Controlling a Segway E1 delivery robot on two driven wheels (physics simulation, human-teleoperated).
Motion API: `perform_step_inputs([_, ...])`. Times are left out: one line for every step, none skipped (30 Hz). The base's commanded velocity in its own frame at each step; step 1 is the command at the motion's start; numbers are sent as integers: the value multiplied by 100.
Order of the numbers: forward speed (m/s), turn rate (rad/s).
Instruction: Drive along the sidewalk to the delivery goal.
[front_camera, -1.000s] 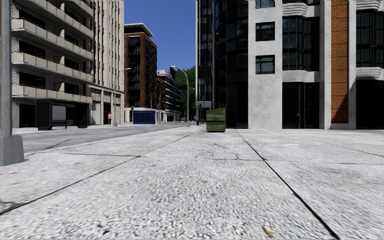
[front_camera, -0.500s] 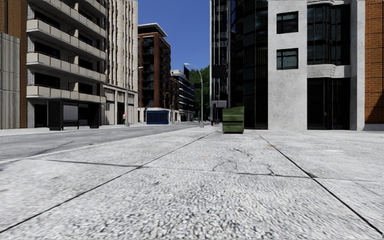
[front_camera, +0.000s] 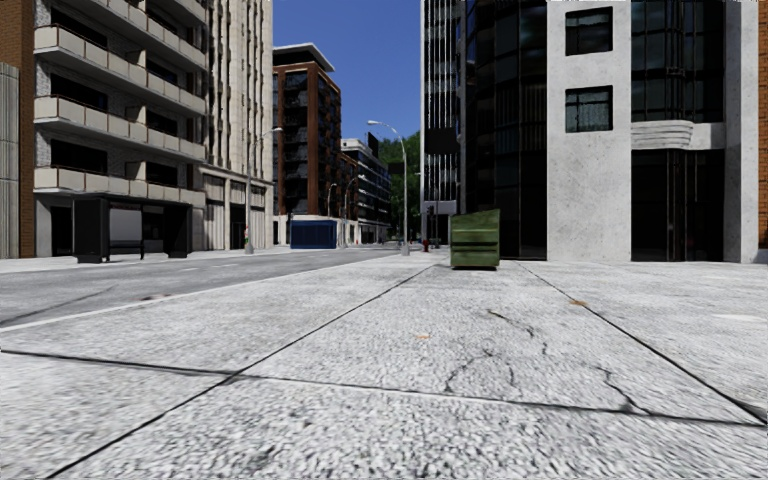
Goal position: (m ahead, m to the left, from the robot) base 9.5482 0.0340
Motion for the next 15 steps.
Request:
perform_step_inputs([200,0])
perform_step_inputs([200,0])
perform_step_inputs([200,0])
perform_step_inputs([200,0])
perform_step_inputs([200,0])
perform_step_inputs([200,0])
perform_step_inputs([200,0])
perform_step_inputs([200,0])
perform_step_inputs([200,0])
perform_step_inputs([200,0])
perform_step_inputs([200,0])
perform_step_inputs([200,0])
perform_step_inputs([200,0])
perform_step_inputs([200,0])
perform_step_inputs([200,0])
